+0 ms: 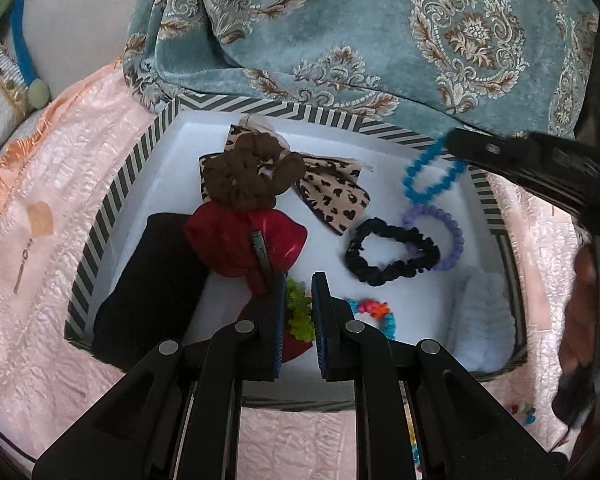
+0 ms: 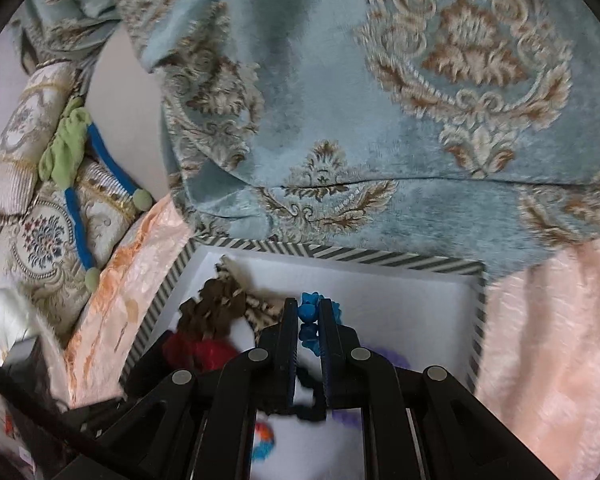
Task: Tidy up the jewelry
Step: 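Carry both bracelets into the striped box and open both tools, then move both tools back over the remaining bracelets beside the box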
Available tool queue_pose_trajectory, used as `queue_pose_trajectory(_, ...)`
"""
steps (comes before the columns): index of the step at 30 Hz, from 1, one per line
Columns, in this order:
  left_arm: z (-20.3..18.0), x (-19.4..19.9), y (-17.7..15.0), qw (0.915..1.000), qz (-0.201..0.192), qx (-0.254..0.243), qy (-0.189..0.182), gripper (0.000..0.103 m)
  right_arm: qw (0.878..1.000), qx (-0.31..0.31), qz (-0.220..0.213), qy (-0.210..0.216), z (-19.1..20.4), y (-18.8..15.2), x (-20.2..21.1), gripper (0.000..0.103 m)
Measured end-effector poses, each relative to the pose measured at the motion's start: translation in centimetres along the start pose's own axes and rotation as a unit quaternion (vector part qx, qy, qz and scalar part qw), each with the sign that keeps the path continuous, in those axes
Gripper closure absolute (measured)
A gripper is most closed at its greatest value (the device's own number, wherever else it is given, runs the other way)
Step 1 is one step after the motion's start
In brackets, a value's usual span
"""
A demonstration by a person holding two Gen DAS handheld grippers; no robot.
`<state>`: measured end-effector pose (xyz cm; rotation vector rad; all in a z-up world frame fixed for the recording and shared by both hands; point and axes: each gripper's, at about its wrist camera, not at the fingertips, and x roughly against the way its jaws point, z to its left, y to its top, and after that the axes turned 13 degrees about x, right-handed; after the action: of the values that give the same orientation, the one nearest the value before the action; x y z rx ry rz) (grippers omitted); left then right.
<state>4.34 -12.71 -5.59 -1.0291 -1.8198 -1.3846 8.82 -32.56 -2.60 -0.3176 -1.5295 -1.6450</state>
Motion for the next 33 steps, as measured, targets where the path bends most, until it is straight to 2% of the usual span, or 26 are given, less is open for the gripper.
queue_pose_trajectory(5,0.1,-0.5,-0.2,1.0,-0.003,-0.006,0.002,0.091,0.998,-0.023,0.048,-0.042,-2.9,-0.7,-3.3,0.094)
queue_pose_trajectory(7,0.1,-0.6,-0.2,1.0,-0.005,-0.008,0.003,0.087,0.996,-0.035,0.06,-0.058,-4.1,-1.2,-3.5,0.093)
queue_pose_trajectory(8,0.1,-0.6,-0.3,0.9999,-0.006,-0.009,0.004,0.082,0.995,-0.037,0.063,-0.06,-4.4,-1.4,-3.5,0.088)
queue_pose_trajectory(9,0.0,-0.6,-0.3,0.9999,-0.007,-0.01,0.005,0.068,0.995,-0.037,0.063,-0.061,-4.6,-1.6,-3.3,0.076)
queue_pose_trajectory(10,0.0,-0.6,-0.3,0.9999,-0.008,-0.009,0.006,0.058,0.995,-0.037,0.061,-0.066,-4.6,-1.7,-2.9,0.07)
queue_pose_trajectory(11,0.1,-0.6,-0.4,0.9999,-0.011,-0.006,0.005,0.058,0.995,-0.035,0.055,-0.07,-4.5,-1.9,-2.3,0.063)
queue_pose_trajectory(12,0.2,-0.5,-0.5,0.9999,-0.011,-0.004,0.004,0.057,0.996,-0.033,0.047,-0.07,-4.4,-2.1,-1.6,0.062)
queue_pose_trajectory(23,0.6,2.8,-2.7,0.9991,-0.037,-0.001,0.021,0.053,0.998,0.007,0.037,-0.051,0.2,-6.1,4.6,0.059)
queue_pose_trajectory(33,0.0,6.6,-5.7,0.9976,-0.061,-0.014,0.03,0.053,0.997,0.025,0.031,-0.069,2.7,-9.5,9.6,0.058)
